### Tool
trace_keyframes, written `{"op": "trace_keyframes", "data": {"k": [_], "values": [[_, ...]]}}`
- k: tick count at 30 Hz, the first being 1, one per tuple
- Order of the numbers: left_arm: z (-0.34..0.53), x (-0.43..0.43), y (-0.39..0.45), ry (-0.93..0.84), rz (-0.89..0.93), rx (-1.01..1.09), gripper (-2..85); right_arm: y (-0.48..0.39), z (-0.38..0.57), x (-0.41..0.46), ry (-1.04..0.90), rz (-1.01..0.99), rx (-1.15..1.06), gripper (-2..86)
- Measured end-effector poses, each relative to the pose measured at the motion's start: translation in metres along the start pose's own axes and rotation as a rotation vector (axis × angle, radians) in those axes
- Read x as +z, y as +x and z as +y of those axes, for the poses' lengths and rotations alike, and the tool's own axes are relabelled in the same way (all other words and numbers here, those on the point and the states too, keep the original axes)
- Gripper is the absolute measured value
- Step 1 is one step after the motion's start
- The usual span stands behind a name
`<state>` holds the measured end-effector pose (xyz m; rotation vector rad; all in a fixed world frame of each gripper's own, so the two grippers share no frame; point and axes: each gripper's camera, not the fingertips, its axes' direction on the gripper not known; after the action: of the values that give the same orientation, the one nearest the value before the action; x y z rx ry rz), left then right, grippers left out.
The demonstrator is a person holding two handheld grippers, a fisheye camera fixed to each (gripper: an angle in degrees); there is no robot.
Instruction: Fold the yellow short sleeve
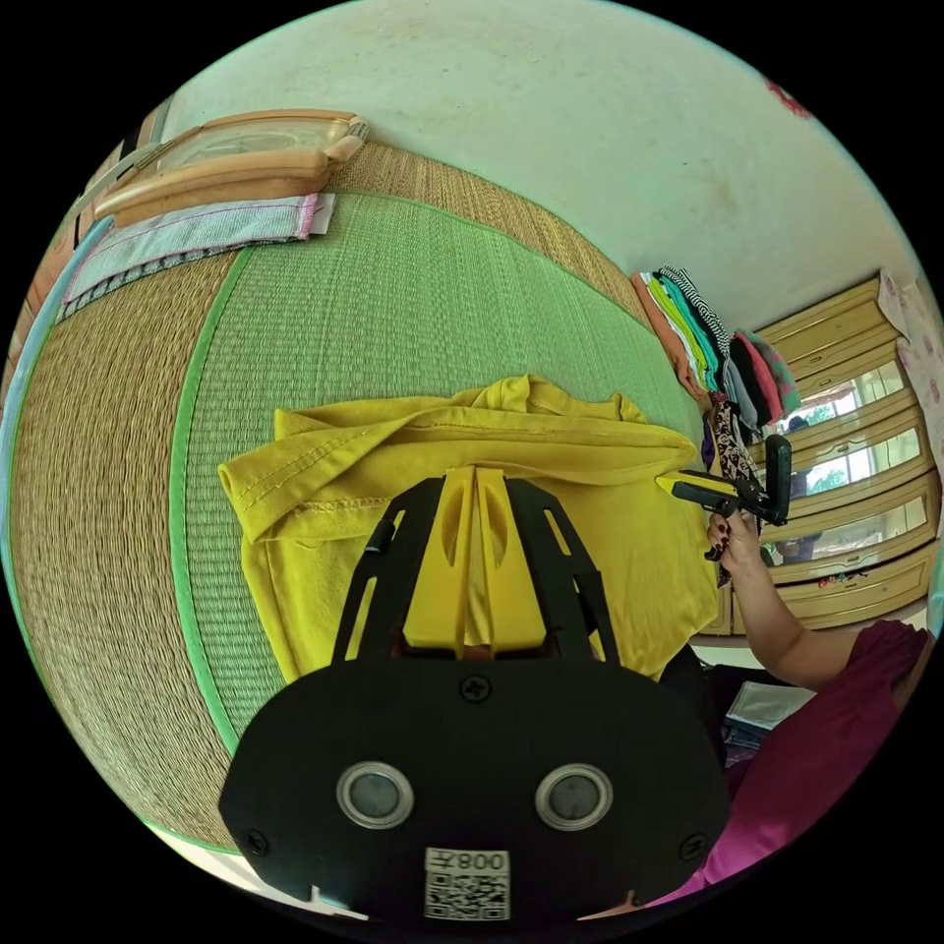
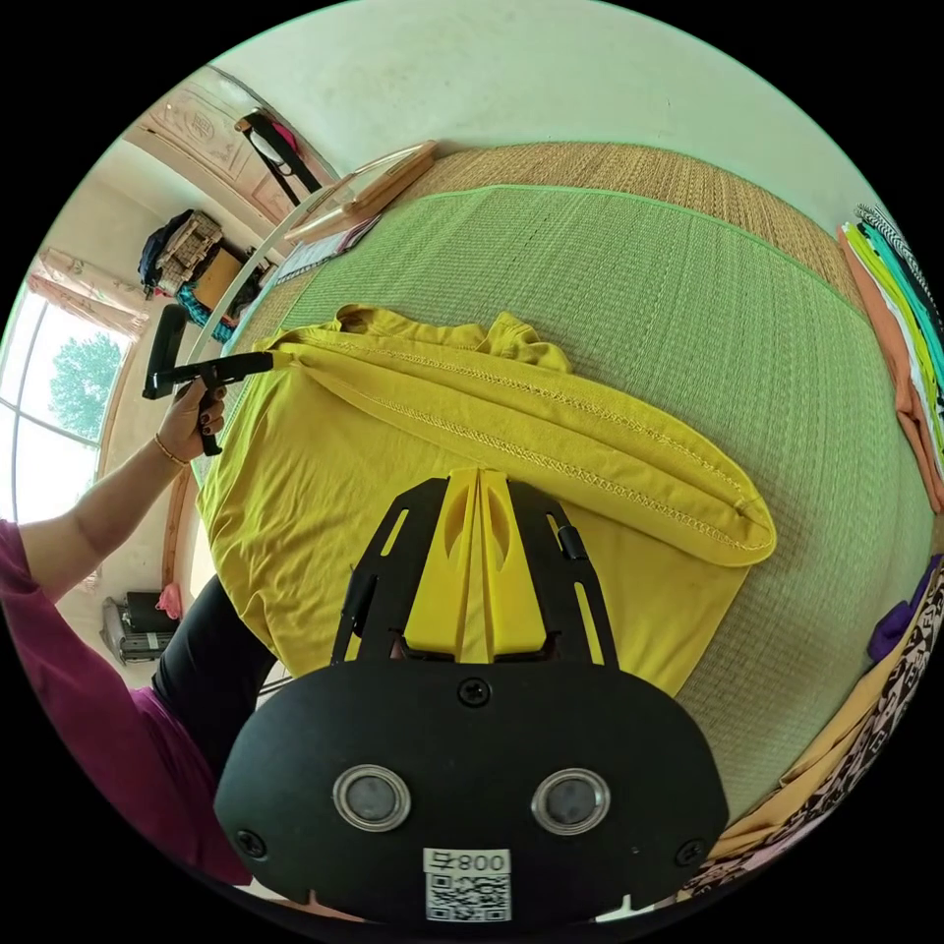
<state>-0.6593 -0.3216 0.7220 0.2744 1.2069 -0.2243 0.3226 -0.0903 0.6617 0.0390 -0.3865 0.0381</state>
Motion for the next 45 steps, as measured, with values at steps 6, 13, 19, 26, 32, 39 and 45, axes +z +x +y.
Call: {"op": "trace_keyframes", "data": {"k": [6, 13, 19, 26, 32, 39, 45], "values": [[0.007, 0.003, 0.002, 0.0, -0.002, -0.008, 0.3, 0.003, -0.001, 0.003, 0.004, 0.018, -0.008, 0.0], [0.015, -0.007, 0.008, 0.033, -0.01, 0.009, 0.3, 0.009, 0.004, 0.007, -0.002, 0.008, -0.003, 0.0], [0.023, -0.017, -0.005, 0.034, -0.12, -0.079, 0.3, 0.013, 0.008, 0.009, 0.006, -0.008, 0.011, 0.0], [0.002, -0.017, -0.005, 0.046, -0.237, -0.064, 0.2, 0.013, 0.012, 0.007, 0.013, -0.025, 0.015, 0.0], [0.001, -0.016, -0.002, 0.043, -0.253, -0.062, 0.3, 0.019, 0.022, -0.01, 0.072, -0.035, 0.043, 0.0], [0.024, -0.014, 0.003, 0.087, -0.147, -0.077, 0.3, 0.06, 0.032, -0.036, 0.172, 0.026, 0.192, 0.1], [0.044, -0.014, 0.018, 0.163, -0.026, -0.058, 0.3, 0.089, 0.02, -0.026, 0.156, 0.038, 0.302, 0.1]]}}
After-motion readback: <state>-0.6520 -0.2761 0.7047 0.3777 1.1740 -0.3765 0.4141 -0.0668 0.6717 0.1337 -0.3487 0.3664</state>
